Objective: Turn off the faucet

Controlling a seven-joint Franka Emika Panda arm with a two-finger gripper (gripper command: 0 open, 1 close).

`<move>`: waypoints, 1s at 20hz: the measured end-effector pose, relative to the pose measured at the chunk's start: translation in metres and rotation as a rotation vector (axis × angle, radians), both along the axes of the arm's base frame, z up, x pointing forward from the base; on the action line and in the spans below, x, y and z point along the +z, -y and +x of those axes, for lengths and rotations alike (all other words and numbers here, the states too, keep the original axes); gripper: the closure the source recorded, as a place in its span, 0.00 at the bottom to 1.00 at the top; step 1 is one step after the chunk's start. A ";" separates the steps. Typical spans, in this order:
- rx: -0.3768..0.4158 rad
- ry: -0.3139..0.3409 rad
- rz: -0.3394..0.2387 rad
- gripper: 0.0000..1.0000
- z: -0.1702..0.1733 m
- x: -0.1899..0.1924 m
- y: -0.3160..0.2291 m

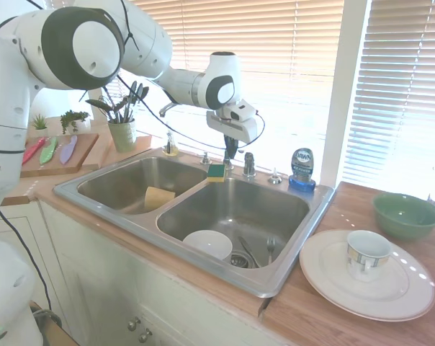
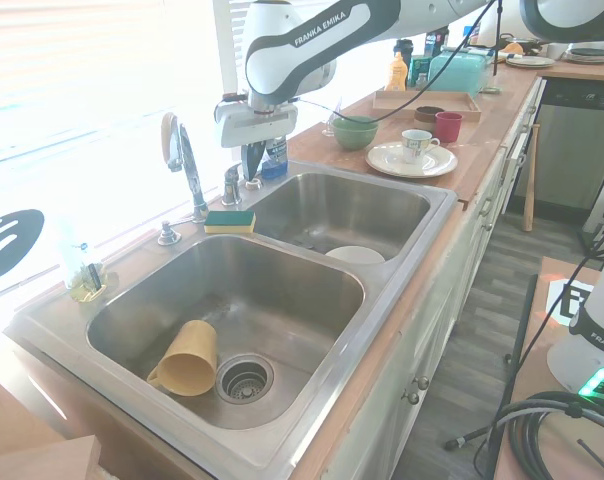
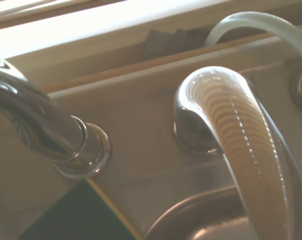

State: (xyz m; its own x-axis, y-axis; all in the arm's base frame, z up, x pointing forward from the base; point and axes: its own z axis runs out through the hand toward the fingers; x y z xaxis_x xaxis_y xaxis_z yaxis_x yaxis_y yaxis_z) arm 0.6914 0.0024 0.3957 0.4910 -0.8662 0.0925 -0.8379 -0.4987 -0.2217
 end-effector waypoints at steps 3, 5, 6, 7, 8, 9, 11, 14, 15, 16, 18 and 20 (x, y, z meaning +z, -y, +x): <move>-0.012 -0.012 0.000 1.00 -0.005 -0.003 0.008; -0.008 -0.037 0.000 1.00 -0.011 -0.004 0.006; -0.005 -0.062 0.000 1.00 -0.015 -0.006 0.003; 0.000 -0.096 -0.001 1.00 -0.020 -0.008 0.001; 0.005 -0.140 -0.004 1.00 -0.027 -0.011 -0.001; 0.011 -0.189 -0.005 1.00 -0.036 -0.014 -0.003; 0.023 -0.269 -0.011 1.00 -0.054 -0.020 -0.007; 0.037 -0.324 -0.028 1.00 -0.090 -0.023 -0.008; 0.042 -0.335 -0.036 1.00 -0.103 -0.022 -0.007; 0.047 -0.344 -0.042 1.00 -0.118 -0.019 -0.006; 0.048 -0.356 -0.042 0.00 -0.148 -0.014 -0.004; 0.044 -0.364 -0.035 0.00 -0.180 -0.010 -0.001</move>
State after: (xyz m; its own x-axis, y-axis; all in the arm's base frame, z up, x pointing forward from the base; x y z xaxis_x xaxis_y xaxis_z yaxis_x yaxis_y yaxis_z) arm 0.5116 0.0037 0.3854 0.5339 -0.8430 -0.0663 -0.8364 -0.5380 0.1050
